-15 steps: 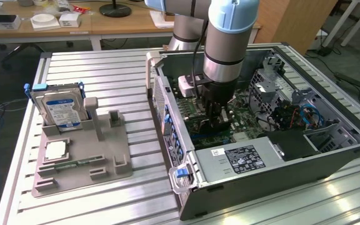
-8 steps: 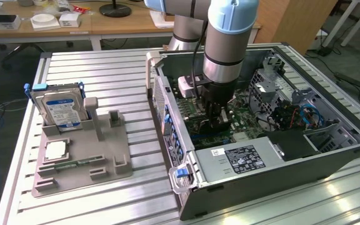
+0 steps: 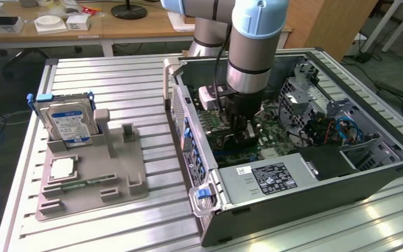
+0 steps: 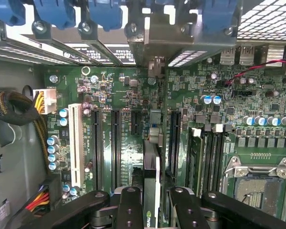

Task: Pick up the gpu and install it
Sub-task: 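Insert the gpu into the slot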

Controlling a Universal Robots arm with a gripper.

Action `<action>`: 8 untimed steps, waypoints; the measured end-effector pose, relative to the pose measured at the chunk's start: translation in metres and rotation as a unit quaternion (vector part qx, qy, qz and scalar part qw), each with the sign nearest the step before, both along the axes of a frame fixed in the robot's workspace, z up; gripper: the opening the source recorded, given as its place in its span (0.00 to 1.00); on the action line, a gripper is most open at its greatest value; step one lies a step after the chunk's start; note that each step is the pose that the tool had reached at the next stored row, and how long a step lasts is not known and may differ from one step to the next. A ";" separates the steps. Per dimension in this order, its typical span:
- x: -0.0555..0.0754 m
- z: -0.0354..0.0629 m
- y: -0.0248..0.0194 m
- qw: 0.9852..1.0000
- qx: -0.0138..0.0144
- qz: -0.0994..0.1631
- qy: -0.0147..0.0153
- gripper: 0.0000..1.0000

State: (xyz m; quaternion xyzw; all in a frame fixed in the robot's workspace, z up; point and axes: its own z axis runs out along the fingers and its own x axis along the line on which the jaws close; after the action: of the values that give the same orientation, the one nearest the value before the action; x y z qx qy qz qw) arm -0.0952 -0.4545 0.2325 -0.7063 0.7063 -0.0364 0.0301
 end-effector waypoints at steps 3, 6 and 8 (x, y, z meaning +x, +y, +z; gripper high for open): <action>-0.001 -0.0023 -0.0003 1.000 -0.001 0.001 -0.001 0.26; -0.001 -0.0024 -0.0003 1.000 -0.001 0.001 -0.001 0.26; -0.001 -0.0024 -0.0003 1.000 -0.001 0.001 -0.001 0.26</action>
State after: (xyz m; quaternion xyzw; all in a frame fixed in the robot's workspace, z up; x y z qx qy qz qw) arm -0.0961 -0.4548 0.2301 -0.7068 0.7058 -0.0379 0.0305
